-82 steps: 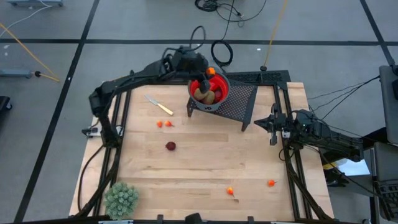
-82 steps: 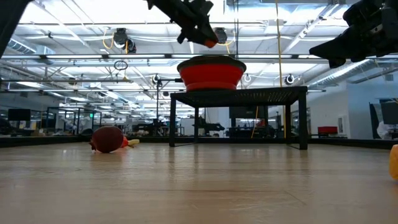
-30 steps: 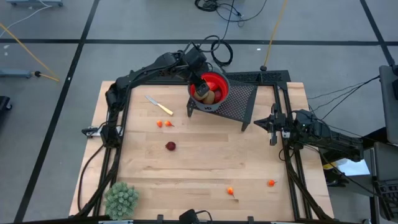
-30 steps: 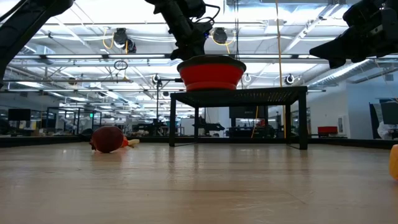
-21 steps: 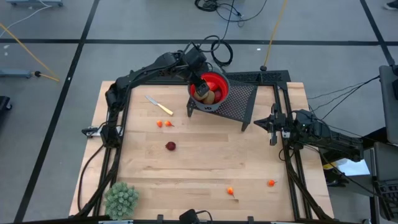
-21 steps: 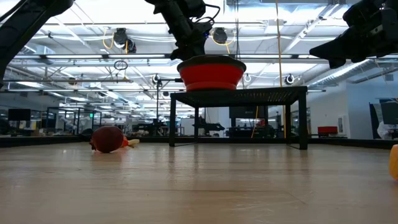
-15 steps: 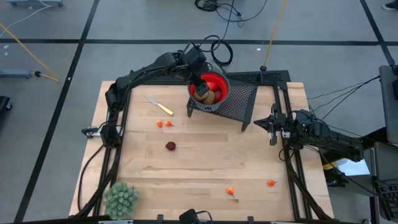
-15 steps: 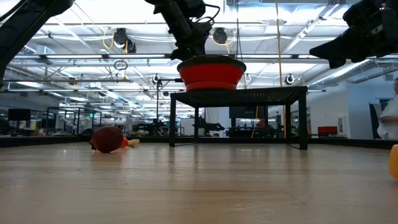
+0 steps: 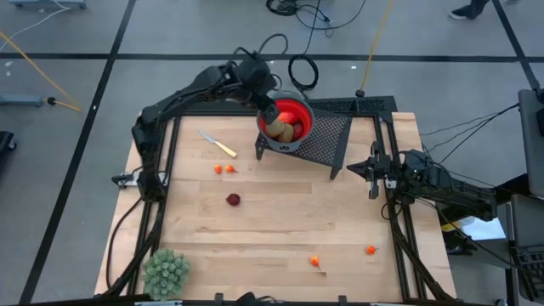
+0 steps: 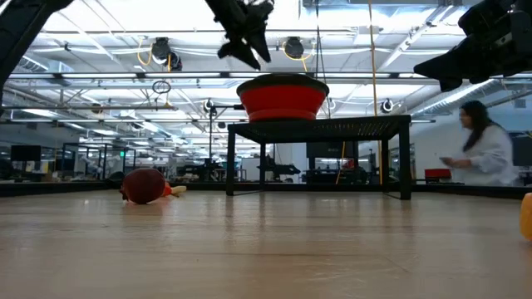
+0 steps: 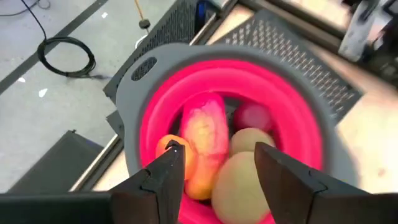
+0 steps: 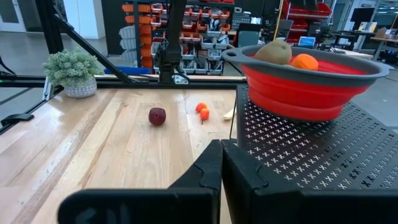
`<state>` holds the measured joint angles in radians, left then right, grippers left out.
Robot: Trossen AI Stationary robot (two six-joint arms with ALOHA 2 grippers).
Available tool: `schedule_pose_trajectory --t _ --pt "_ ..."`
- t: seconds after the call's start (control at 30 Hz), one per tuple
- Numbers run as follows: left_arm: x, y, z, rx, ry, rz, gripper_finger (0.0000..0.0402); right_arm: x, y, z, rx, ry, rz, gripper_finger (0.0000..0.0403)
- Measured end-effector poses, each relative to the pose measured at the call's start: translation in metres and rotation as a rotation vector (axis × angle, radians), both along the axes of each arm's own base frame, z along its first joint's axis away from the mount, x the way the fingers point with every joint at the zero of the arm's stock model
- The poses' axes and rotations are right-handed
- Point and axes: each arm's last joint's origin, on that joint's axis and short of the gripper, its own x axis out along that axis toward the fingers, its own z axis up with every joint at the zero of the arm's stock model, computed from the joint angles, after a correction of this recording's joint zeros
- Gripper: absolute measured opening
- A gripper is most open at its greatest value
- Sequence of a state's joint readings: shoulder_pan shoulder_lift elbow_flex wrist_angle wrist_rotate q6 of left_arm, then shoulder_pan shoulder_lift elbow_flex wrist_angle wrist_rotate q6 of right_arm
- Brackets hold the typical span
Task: Pick & Place Fruit
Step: Put the pear into the strainer bowl on the shelf
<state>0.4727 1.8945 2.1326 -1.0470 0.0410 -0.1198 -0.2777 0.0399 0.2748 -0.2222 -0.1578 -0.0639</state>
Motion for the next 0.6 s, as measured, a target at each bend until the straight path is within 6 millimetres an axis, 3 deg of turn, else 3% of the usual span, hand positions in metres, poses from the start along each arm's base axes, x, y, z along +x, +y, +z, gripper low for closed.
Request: schedule_pose_trajectory --t 0.27,0.6 --pt "-0.018 -0.036 0.030 -0.006 -0.060 0.001 0.0156 0.000 0.000 0.000 0.000 0.000 0.001 0.0000" --pt "-0.018 -0.089 0.026 -0.070 0.055 0.101 0.0101 0.000 0.000 0.000 0.000 0.000 0.001 0.0000"
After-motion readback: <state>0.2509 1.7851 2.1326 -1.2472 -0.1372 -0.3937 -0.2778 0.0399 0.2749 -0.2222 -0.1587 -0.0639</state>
